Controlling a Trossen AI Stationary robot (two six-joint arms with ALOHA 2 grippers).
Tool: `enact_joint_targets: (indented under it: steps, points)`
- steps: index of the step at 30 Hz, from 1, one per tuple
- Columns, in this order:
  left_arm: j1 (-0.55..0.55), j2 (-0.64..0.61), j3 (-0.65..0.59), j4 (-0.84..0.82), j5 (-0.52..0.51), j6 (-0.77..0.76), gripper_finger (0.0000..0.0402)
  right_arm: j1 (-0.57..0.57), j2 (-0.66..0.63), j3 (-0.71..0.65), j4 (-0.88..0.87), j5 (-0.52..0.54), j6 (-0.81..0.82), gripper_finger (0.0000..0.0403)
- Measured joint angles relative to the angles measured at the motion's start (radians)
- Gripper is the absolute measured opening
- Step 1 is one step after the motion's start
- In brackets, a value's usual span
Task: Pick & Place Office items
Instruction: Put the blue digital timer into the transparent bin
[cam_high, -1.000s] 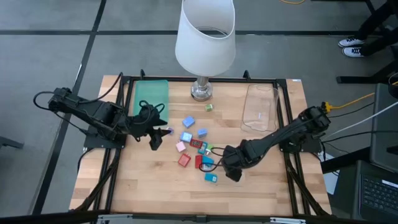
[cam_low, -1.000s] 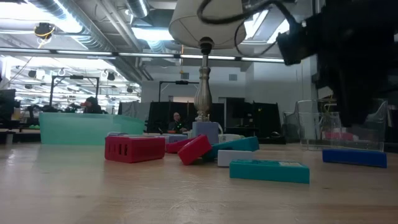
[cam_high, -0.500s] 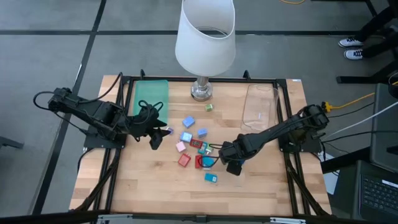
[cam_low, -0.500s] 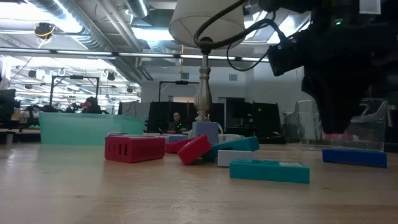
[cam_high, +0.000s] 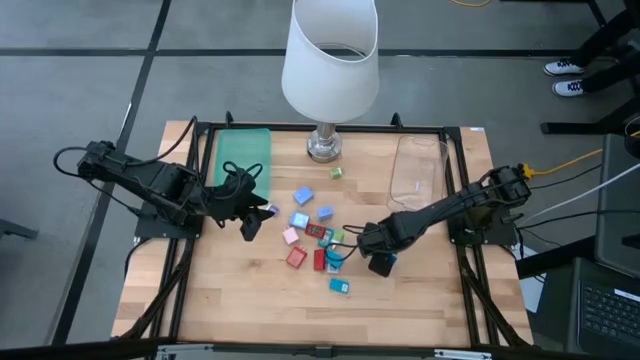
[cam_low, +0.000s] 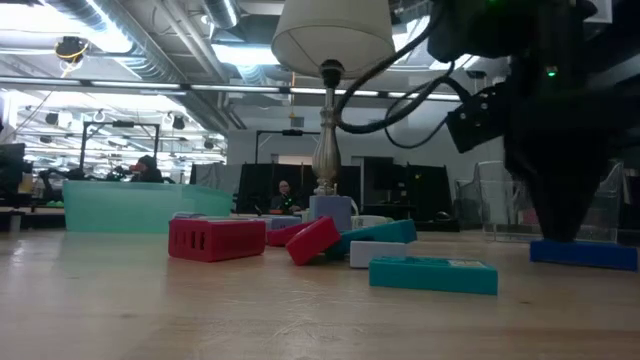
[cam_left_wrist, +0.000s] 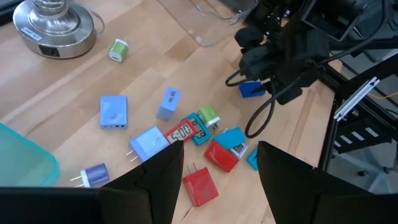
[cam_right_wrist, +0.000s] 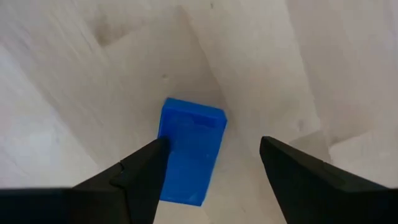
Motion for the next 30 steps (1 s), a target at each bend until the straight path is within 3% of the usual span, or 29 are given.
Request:
enact_joint_targets:
  steps: [15, 25, 30]
  points:
    - [0.000, 0.000, 0.000, 0.001, 0.001, -0.013, 0.0198, 0.037, 0.007, 0.029, 0.088, -0.075, 0.110, 0.0264]
    - [0.000, 0.000, 0.000, 0.008, -0.001, 0.011, 0.0198, 0.036, -0.012, 0.246, -0.028, 0.031, 0.166, 0.0264]
    - [0.000, 0.000, 0.000, 0.008, -0.008, 0.017, 0.0199, 0.063, -0.013, 0.194, -0.031, 0.039, 0.340, 0.0264]
